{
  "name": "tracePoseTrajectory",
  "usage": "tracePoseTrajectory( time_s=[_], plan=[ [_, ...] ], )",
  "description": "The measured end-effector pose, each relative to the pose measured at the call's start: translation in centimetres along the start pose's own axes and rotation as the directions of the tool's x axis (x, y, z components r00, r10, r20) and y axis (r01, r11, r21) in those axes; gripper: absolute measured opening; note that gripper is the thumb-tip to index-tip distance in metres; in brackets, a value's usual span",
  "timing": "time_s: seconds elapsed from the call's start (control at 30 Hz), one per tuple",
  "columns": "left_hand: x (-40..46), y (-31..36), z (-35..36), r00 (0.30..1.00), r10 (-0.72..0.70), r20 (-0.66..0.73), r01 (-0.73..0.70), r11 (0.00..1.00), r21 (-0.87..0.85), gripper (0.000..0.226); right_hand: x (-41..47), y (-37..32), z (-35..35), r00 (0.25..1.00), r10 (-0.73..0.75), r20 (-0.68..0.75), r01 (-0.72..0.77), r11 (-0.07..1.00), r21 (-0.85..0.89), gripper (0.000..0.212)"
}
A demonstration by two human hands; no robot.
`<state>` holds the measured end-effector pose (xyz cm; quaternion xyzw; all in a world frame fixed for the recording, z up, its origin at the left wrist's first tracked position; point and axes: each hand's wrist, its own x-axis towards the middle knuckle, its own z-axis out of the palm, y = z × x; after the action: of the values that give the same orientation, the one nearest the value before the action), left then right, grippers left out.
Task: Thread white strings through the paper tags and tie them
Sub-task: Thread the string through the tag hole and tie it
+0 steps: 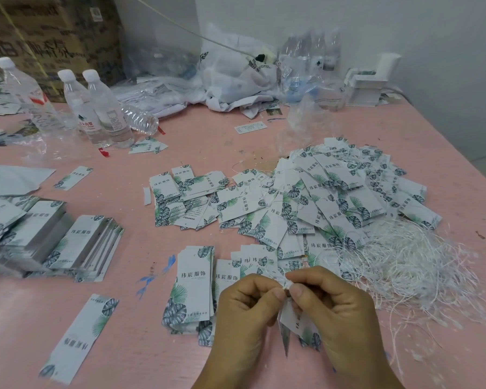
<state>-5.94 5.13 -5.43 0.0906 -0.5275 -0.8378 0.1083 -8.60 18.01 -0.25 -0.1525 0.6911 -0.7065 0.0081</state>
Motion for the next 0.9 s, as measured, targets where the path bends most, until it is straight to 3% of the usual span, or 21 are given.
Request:
tracePoseTrajectory(
  time_s=[0.53,0.9],
  plan=[
    [-0.3,0.96,0.51,1.0,0.01,0.009,-0.01,1.0,-0.001,0.016,0.3,0.6,-0.09,0.996,-0.085,0.04,0.087,0.995,-0.048,0.027],
    [-0.15,0.11,0.18,1.0,-0.01,0.019,0.011,1.0,-0.021,0.041,0.59,0.66,-0.43,0.996,-0.033,0.078,0.035,0.999,-0.016,0.019]
  ],
)
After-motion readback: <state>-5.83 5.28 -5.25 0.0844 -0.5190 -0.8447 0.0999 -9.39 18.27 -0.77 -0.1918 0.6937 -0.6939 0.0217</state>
